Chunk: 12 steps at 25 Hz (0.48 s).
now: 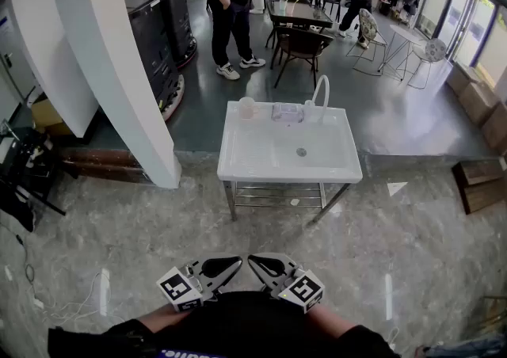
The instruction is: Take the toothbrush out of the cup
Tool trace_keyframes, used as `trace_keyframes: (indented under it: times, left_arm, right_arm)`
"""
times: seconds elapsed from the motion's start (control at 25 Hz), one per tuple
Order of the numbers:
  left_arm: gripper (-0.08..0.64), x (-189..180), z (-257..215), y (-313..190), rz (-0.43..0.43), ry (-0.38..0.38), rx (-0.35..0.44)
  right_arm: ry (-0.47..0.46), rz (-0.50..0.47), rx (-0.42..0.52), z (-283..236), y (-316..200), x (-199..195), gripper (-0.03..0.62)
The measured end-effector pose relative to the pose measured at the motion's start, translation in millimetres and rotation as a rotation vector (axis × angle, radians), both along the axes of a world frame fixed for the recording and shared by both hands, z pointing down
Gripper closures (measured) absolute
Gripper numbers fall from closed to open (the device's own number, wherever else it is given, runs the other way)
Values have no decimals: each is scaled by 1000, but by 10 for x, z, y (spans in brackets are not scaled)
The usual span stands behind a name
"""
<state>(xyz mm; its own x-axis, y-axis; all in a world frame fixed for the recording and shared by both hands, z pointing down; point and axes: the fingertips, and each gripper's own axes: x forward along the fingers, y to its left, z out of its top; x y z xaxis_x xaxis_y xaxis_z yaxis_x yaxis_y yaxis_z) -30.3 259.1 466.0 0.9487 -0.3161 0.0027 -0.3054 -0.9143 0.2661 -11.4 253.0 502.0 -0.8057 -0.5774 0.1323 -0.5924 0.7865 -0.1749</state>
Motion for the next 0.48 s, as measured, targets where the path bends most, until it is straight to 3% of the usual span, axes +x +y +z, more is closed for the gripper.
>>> trace_keyframes:
  times: [0.48]
  left_arm:
    - [551, -66, 7, -11, -9, -3, 8]
  right_arm:
    - [-3, -7, -6, 22, -4, -77, 581]
